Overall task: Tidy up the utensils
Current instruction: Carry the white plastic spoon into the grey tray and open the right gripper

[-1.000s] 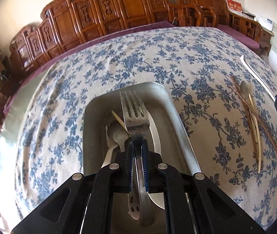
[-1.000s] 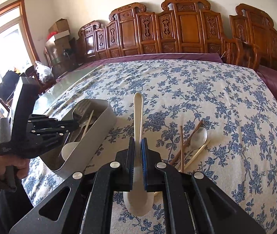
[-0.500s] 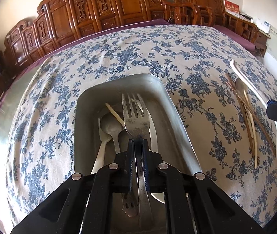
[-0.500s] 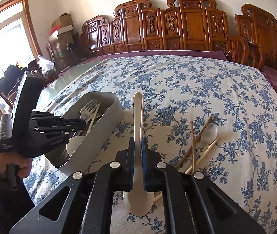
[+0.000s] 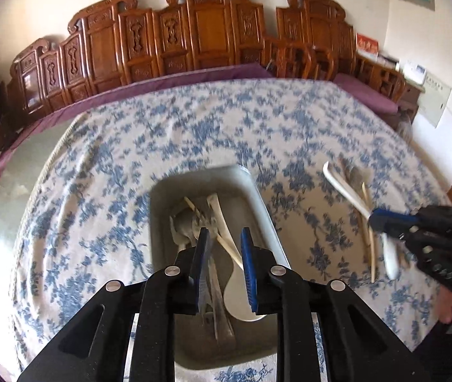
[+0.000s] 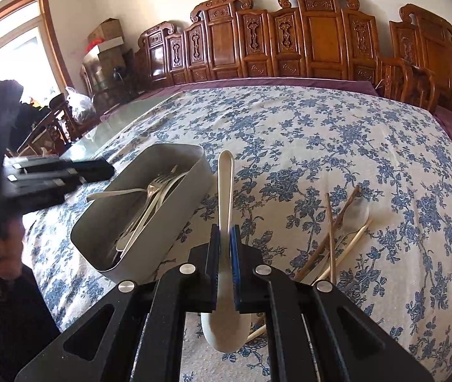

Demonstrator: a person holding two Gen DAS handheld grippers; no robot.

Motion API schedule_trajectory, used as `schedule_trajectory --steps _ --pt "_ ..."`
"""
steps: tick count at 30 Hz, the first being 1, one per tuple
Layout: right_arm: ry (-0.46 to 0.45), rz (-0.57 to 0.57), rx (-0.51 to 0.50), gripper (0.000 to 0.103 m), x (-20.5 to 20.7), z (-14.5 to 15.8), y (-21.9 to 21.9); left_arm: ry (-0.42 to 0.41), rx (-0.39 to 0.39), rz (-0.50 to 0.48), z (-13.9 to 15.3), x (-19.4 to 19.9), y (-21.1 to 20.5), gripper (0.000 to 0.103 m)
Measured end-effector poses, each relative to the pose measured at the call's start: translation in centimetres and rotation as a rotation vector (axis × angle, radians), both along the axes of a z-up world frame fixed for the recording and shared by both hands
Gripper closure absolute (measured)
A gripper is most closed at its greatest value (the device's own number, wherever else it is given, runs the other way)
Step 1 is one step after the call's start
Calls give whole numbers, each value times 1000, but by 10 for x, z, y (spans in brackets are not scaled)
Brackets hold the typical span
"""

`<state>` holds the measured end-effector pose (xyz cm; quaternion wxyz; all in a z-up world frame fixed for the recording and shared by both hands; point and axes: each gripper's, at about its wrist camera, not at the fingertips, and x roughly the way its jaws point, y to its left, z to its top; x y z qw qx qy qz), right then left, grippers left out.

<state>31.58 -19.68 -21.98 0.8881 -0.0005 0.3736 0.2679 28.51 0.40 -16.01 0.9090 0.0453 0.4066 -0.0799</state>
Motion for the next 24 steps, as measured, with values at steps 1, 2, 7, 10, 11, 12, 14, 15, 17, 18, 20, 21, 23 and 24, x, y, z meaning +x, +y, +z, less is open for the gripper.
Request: schedule_trajectory --steps 1,2,7,10,11,12,14,15,17,18,20,21,23,24 --pt "0 0 -1 95 0 -1 0 -7 -5 4 4 -1 4 84" --pt "0 1 -3 95 -1 -1 1 -14 -12 13 8 -1 9 84" --pt "3 3 10 95 -4 4 8 -19 -42 63 12 0 37 84" --pt "4 7 31 95 -4 11 15 -13 -65 89 6 -3 53 84" --pt "6 9 38 95 -4 14 19 -13 -74 96 5 -4 57 84" --pt "8 14 45 95 -3 17 24 -14 -80 101 4 -6 61 84" --pt "17 24 59 95 -1 21 35 -16 -89 112 1 -7 68 84" --pt "20 27 66 95 0 23 38 -16 -93 116 -1 -9 71 84" --pt "39 31 100 95 4 27 50 -15 -103 123 -4 -10 78 84" --pt "47 33 118 95 6 29 59 -13 -107 123 -5 -10 81 84" --pt "54 36 130 95 10 31 74 -15 -107 124 -7 -11 86 84" --pt "59 38 133 95 12 31 80 -19 -104 123 -8 -12 88 84" --pt "73 41 133 95 16 30 97 -23 -105 123 -7 -13 91 84" --pt "79 40 126 95 19 29 107 -22 -110 120 -8 -14 92 84"
